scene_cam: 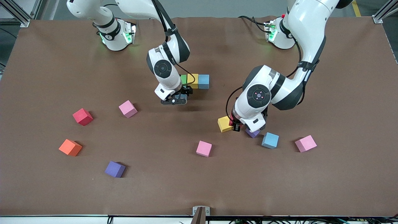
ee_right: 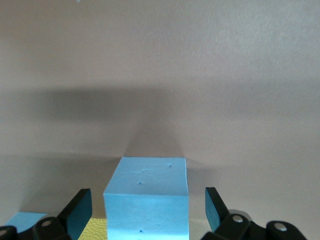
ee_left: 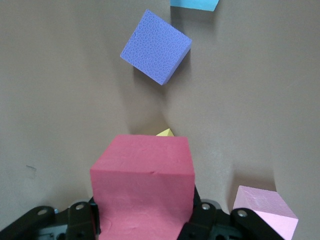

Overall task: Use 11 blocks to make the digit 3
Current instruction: 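Move the right gripper to the pink cube and grasp it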

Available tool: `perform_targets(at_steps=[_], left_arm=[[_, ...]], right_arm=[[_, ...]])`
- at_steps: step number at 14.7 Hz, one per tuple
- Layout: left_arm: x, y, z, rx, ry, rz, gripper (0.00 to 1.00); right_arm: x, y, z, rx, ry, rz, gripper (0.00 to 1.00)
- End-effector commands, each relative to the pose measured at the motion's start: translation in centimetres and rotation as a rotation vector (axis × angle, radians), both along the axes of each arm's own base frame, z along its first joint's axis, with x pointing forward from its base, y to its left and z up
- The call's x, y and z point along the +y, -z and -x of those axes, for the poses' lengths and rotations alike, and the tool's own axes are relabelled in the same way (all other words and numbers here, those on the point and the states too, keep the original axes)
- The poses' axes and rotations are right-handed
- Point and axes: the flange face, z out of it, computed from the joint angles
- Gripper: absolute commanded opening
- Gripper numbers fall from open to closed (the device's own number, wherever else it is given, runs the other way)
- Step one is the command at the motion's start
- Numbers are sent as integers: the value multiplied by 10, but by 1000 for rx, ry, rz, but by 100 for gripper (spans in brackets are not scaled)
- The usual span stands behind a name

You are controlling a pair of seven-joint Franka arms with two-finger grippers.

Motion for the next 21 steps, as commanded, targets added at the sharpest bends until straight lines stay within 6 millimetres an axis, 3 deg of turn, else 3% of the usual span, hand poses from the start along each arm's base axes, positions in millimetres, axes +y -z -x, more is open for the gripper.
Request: perform_targets(at_steps=[1, 3, 5, 7, 9, 10, 11, 13, 15, 18, 21], left_arm=[[2, -6, 2, 5, 12, -5, 0], [2, -6, 2, 5, 12, -5, 0], [1, -6, 3, 5, 14, -5, 0], [2, -6, 2, 4, 23, -4, 0], [1, -6, 3, 4, 30, -2, 0], [1, -6, 3, 4, 30, -2, 0], [1, -5, 3, 6, 30, -3, 0], [0, -5, 3, 6, 30, -3, 0], [0, -5, 3, 5, 28, -2, 0], [0, -5, 3, 5, 28, -2, 0], [0, -5, 3, 5, 28, -2, 0]], right_arm=[[-15, -44, -25, 31, 41, -39, 100], [-33, -71, -50, 56, 72, -29, 100], [-70, -97, -87, 19, 132, -23, 100], [-131, -111, -125, -33, 157, -20, 100], [-206, -110, -163, -66, 105, -30, 100], [-237, -104, -174, -73, 22, -31, 100], [-253, -99, -176, -75, -67, -37, 100], [-262, -87, -171, -34, -212, -53, 100], [-256, -81, -164, -12, -294, -61, 100], [-240, -52, -138, 31, -484, -39, 100], [-247, -33, -125, 19, -622, -28, 100]])
